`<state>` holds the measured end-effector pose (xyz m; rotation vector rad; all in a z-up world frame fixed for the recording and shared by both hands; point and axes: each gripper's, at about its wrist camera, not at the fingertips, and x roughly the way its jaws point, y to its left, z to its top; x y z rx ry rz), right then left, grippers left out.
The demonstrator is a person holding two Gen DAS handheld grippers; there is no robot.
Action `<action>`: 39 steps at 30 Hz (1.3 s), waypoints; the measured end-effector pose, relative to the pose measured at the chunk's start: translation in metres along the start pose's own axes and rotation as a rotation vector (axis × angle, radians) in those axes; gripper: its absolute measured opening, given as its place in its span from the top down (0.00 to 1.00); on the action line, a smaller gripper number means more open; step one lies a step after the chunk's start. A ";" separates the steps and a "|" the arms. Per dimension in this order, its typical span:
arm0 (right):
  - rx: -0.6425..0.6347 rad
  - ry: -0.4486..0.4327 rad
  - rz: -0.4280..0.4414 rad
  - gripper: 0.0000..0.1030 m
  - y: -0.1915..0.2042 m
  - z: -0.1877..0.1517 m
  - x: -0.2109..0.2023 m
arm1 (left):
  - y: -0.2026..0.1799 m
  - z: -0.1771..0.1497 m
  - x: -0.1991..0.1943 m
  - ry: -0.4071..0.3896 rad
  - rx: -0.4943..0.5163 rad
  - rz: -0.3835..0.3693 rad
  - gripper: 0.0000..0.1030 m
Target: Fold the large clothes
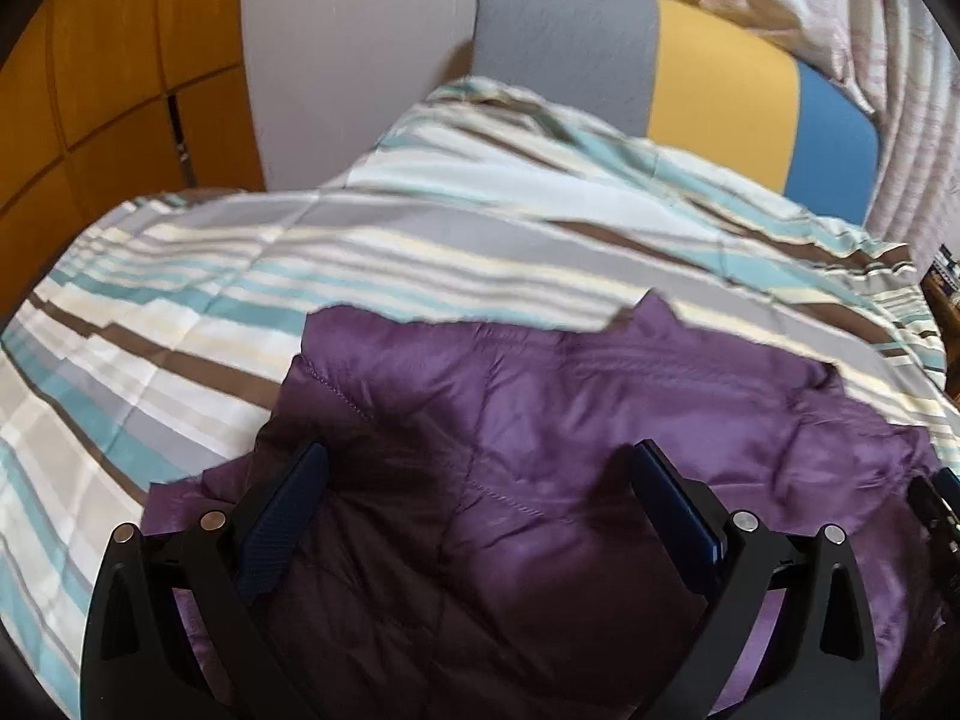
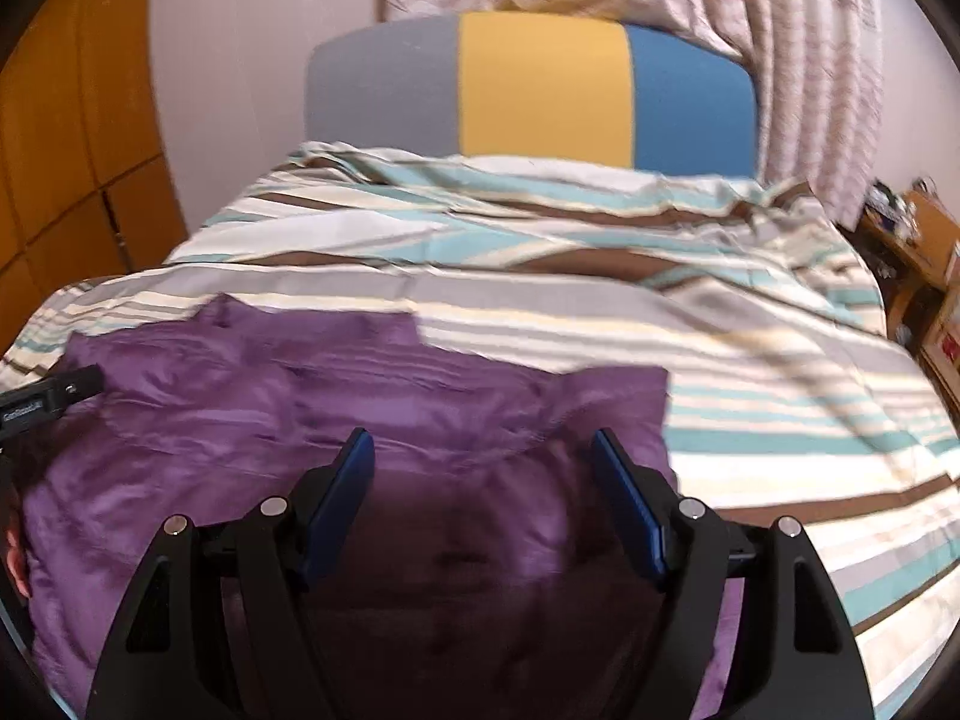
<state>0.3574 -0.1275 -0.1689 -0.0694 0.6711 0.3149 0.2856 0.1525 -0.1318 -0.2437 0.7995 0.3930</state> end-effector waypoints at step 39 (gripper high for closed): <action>0.070 0.062 -0.022 0.27 -0.014 -0.017 0.035 | -0.084 -0.039 0.005 -0.028 0.157 -0.082 0.03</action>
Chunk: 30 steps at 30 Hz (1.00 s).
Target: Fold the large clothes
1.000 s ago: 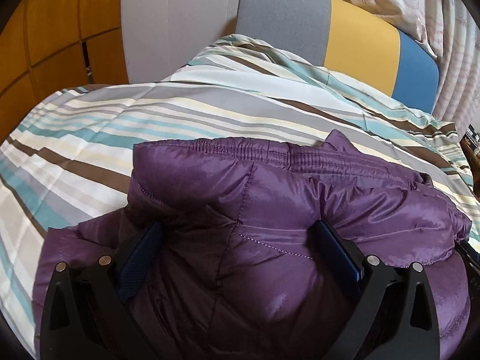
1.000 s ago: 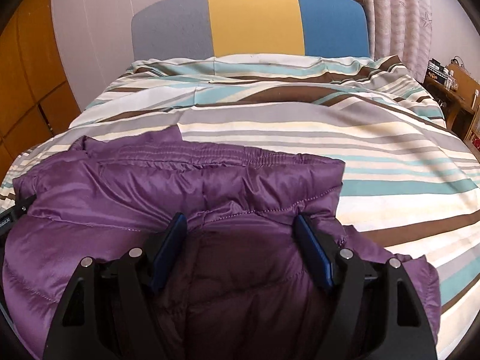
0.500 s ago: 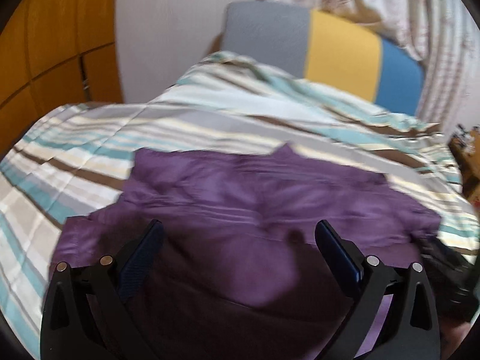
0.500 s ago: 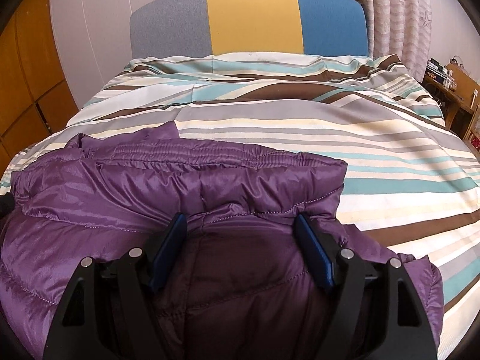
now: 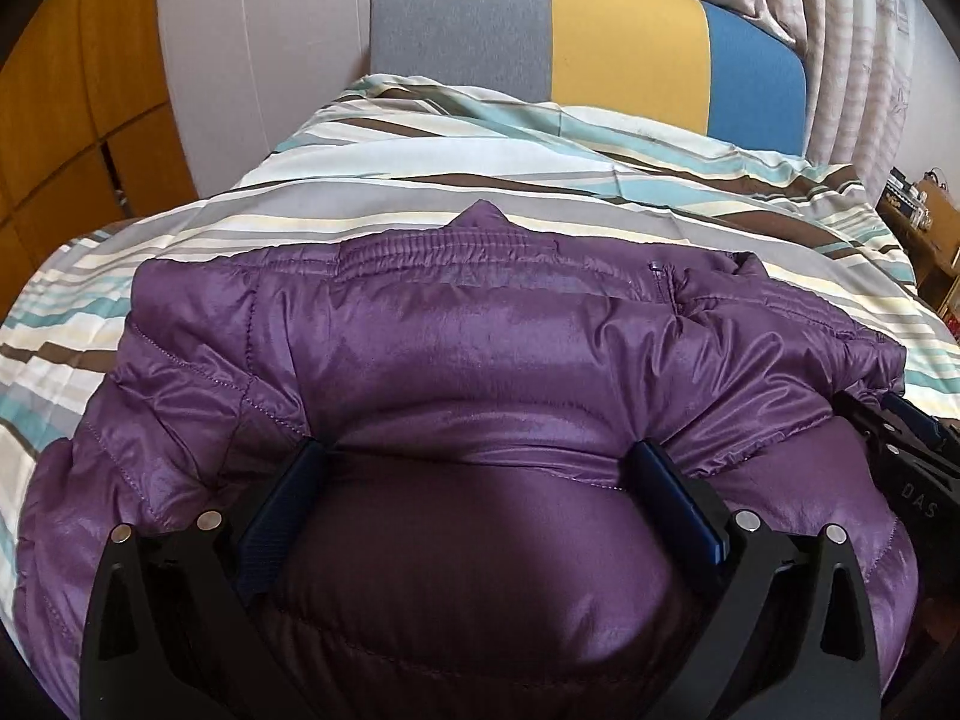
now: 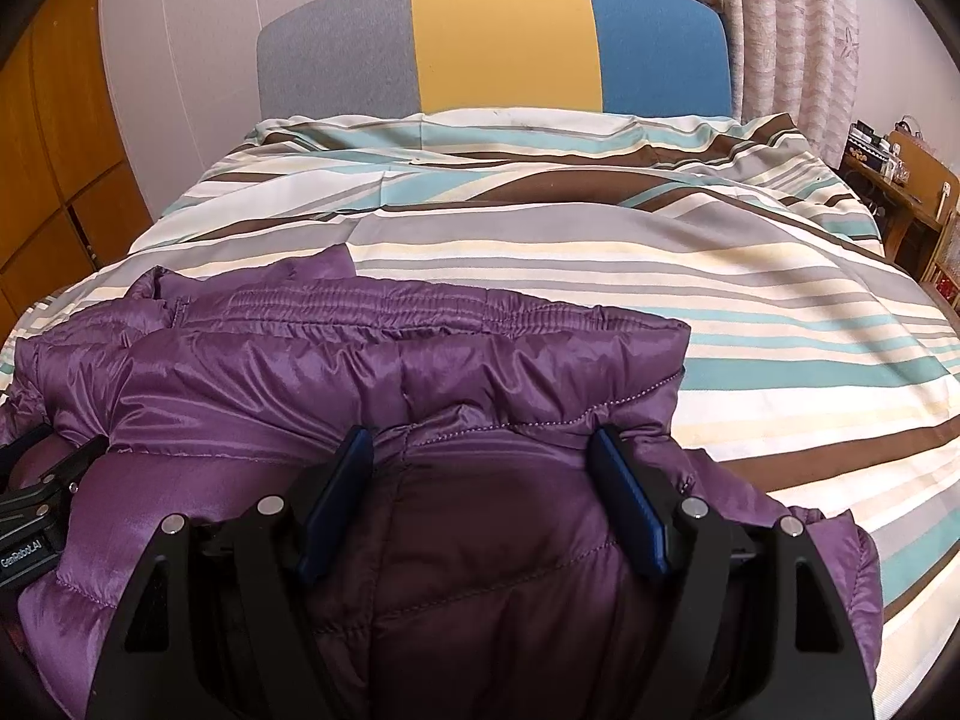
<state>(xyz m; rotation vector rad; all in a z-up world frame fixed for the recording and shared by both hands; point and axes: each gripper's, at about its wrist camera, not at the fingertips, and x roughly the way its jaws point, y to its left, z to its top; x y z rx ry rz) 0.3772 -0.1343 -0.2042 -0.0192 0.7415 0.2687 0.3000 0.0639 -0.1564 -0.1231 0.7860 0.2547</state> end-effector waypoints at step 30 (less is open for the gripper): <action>-0.044 -0.102 0.057 0.22 0.029 -0.060 -0.106 | 0.146 -0.126 -0.126 -0.123 -0.439 -0.114 0.03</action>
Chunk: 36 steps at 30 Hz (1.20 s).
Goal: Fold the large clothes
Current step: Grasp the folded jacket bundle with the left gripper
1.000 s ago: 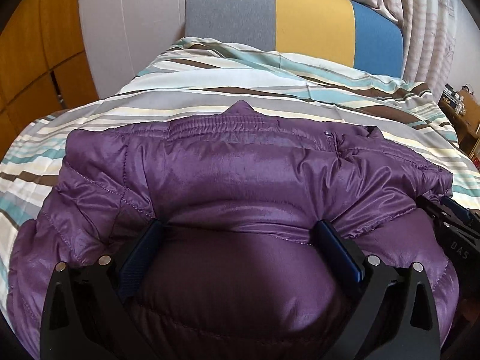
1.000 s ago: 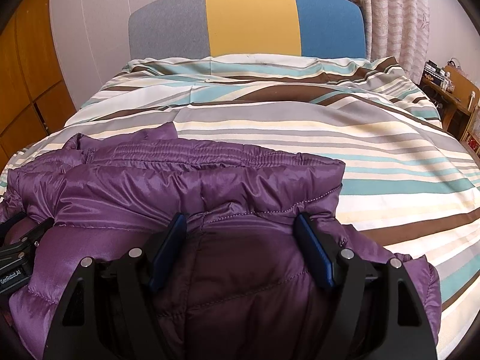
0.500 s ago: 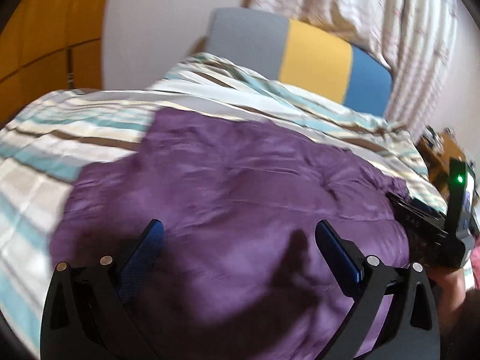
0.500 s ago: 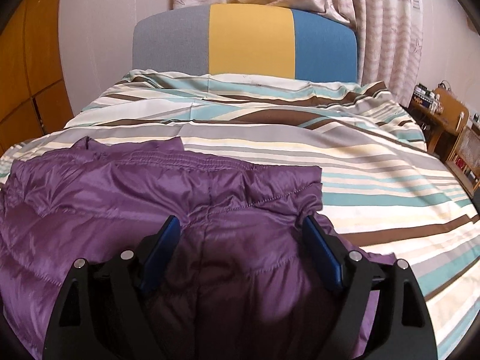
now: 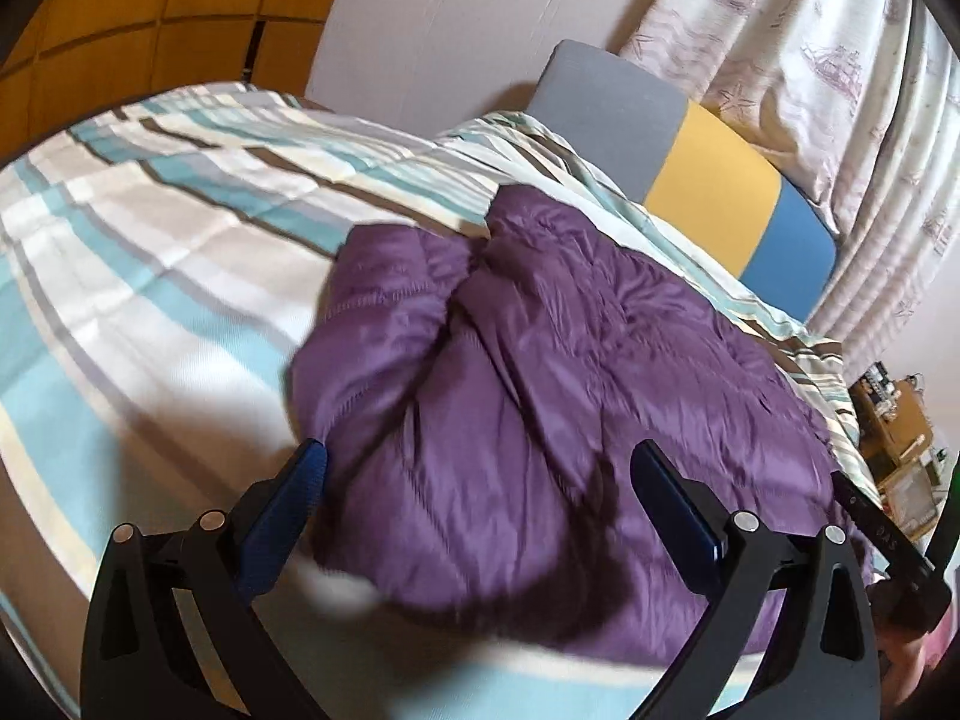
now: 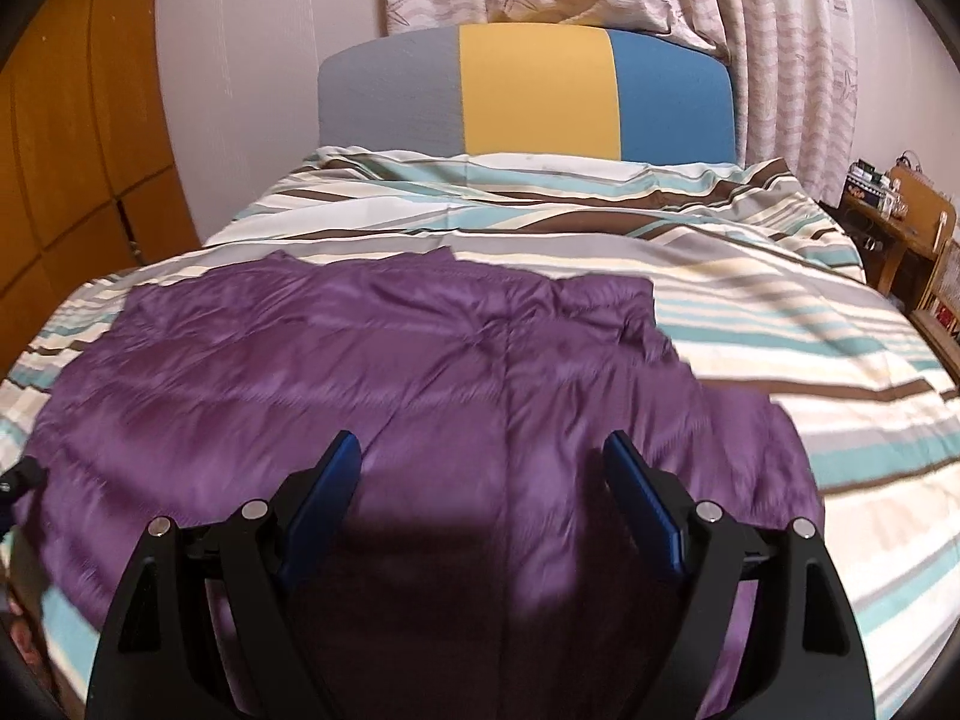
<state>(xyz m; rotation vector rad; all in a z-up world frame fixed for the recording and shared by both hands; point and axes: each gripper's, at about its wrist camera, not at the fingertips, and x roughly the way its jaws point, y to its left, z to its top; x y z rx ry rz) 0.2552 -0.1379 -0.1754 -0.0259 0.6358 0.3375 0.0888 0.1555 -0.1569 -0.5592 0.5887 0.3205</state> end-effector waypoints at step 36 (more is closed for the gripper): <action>-0.091 0.101 0.222 0.87 0.044 -0.060 -0.014 | -0.002 -0.011 0.016 0.007 -0.338 -0.318 0.18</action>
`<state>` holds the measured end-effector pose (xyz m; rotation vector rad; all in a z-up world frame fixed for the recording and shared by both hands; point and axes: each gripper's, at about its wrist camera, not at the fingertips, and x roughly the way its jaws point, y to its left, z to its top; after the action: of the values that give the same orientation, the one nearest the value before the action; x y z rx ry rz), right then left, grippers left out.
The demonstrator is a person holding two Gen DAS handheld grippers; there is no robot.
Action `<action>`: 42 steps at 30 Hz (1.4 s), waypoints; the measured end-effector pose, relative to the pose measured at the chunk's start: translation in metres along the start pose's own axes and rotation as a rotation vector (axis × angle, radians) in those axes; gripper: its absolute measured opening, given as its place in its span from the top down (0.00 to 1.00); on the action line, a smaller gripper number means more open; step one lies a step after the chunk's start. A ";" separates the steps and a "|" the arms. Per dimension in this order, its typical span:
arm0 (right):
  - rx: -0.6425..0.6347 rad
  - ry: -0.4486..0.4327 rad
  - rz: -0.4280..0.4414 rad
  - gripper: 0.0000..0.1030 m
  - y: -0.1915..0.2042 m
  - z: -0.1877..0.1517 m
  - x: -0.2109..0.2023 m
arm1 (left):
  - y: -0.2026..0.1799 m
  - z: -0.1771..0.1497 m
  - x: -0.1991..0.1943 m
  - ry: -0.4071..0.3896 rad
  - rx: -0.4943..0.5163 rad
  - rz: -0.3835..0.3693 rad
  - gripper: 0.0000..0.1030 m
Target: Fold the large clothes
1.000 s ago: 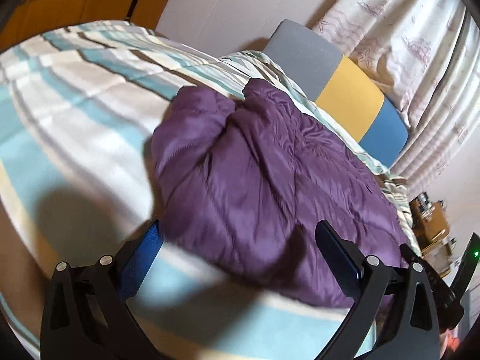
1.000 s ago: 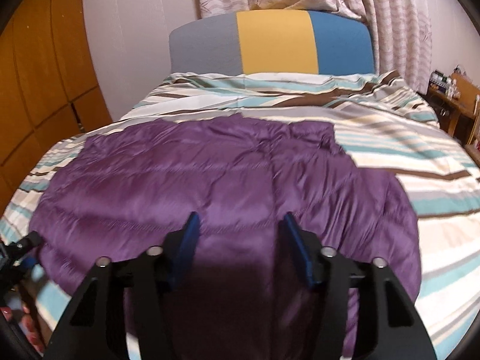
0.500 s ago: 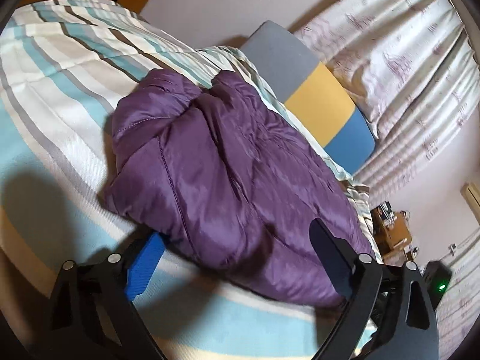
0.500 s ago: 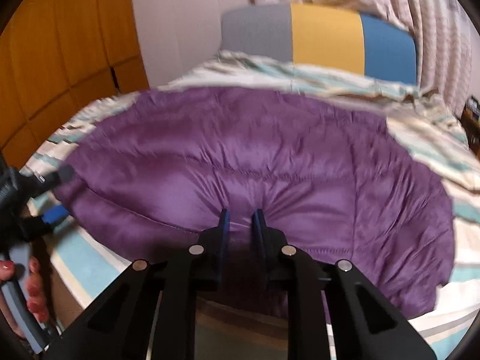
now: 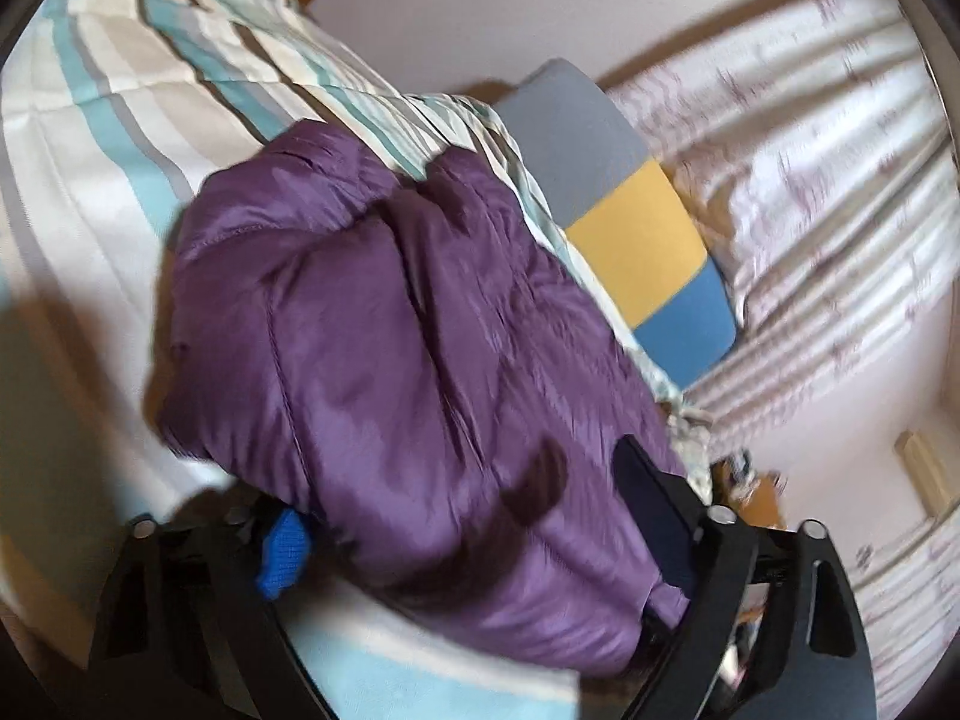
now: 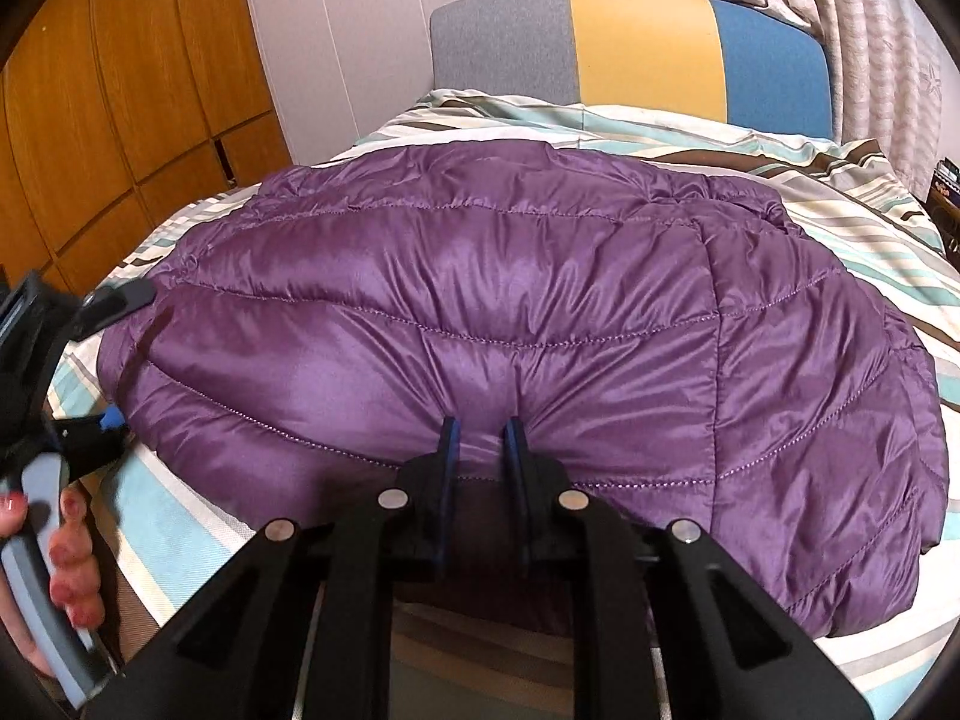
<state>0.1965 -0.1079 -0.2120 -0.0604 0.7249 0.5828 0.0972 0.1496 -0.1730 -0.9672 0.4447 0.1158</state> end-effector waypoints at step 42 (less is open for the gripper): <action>0.301 -0.166 -0.177 0.62 -0.078 -0.013 -0.067 | -0.141 -0.029 -0.004 -0.142 0.684 0.136 0.77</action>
<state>0.1890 -0.2090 -0.1905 0.1993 0.6316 0.3014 0.1258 0.0459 -0.0769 -0.2550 0.3800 0.1416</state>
